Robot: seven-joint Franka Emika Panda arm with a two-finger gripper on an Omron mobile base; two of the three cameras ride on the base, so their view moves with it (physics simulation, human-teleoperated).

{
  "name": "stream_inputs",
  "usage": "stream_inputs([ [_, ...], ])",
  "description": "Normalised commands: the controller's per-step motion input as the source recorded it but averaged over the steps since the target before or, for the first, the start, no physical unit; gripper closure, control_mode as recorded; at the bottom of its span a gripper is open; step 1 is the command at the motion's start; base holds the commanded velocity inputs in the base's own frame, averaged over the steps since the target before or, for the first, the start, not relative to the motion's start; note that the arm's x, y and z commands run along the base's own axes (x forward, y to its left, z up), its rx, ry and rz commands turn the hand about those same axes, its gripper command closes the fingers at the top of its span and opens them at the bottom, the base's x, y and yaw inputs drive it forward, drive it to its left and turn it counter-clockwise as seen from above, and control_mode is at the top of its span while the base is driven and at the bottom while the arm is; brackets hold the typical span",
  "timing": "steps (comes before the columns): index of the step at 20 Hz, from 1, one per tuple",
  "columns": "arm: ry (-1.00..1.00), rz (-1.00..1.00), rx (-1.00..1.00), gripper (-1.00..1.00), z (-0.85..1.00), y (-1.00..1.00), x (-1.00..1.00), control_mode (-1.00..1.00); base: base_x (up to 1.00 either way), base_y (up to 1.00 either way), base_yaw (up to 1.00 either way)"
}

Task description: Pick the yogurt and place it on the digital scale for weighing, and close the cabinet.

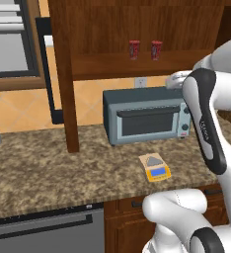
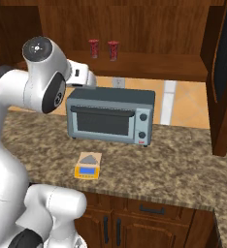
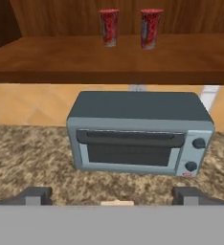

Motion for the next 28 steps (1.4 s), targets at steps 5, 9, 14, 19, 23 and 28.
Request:
stream_inputs([
  [5,-0.16,0.0,0.0,-1.0,0.07,0.0,0.2,-1.0,0.0,0.0,0.0],
  [9,-0.25,0.0,0.0,-1.0,0.1,0.0,0.16,-1.0,0.0,0.0,0.0],
  [14,-0.07,0.0,-0.01,-1.0,0.26,-0.06,0.26,-1.0,0.0,0.0,0.0],
  [19,-0.05,0.0,-0.05,-1.0,0.24,0.0,0.24,-1.0,0.0,0.0,0.0],
  [23,0.0,0.0,0.0,-1.0,0.02,-0.02,0.65,-1.0,0.0,0.0,0.0],
  [28,0.0,0.0,0.0,-1.0,0.0,0.0,0.51,-1.0,0.0,0.0,0.0],
])
